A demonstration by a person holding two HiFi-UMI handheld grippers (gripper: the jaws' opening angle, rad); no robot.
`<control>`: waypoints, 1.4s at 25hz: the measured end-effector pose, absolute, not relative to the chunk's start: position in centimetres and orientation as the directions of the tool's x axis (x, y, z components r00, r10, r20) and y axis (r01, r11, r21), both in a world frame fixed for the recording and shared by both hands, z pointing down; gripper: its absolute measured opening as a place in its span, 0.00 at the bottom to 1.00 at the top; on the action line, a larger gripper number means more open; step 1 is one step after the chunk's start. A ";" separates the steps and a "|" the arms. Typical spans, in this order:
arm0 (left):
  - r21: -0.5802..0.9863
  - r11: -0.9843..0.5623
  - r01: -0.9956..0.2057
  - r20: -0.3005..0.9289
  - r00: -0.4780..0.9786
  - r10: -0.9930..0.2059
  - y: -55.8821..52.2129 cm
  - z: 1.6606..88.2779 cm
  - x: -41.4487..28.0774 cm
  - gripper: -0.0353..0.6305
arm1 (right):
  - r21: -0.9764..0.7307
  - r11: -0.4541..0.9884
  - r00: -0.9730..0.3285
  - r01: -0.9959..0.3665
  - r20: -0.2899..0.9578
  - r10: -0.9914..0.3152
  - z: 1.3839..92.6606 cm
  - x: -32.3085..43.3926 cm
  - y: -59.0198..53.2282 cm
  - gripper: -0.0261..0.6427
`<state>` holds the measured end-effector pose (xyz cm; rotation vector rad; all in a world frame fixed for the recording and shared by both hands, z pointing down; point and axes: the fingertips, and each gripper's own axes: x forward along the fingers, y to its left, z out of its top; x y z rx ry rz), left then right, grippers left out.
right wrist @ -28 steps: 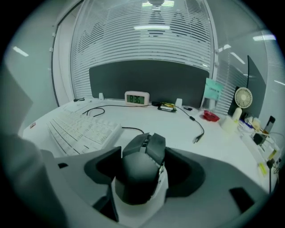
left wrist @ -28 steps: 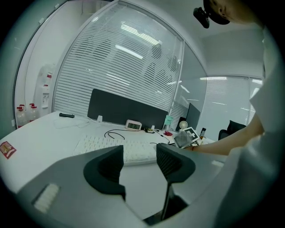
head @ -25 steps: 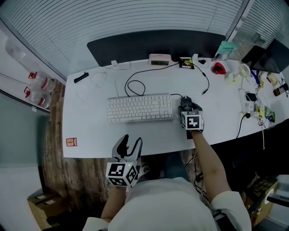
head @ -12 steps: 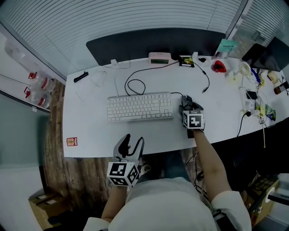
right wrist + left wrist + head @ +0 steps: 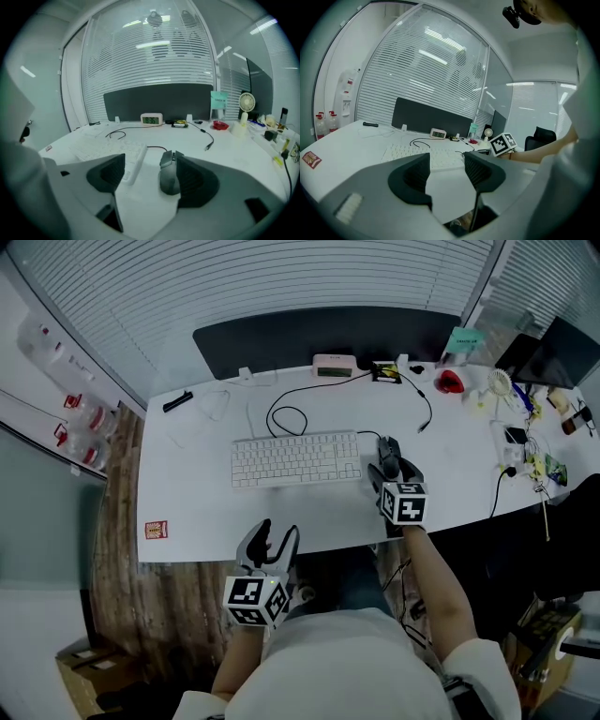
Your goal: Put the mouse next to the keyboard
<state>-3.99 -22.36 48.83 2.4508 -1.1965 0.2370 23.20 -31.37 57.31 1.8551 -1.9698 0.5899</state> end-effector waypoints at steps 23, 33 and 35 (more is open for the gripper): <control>0.249 -0.543 -0.802 0.292 0.596 -0.747 -15.1 47.4 -9.0 0.24 | -0.029 0.256 -0.255 -0.966 0.244 -0.936 45.6 8.0 -16.2 0.09; 0.184 -0.486 -0.854 0.314 0.520 -0.795 -13.7 47.9 -10.7 0.07 | -0.039 0.296 -0.297 -0.954 0.220 -0.929 44.8 5.3 -13.0 0.04; 0.179 -0.487 -0.855 0.310 0.519 -0.796 -13.5 47.9 -10.9 0.07 | -0.047 0.301 -0.304 -0.952 0.223 -0.926 45.0 5.1 -12.8 0.04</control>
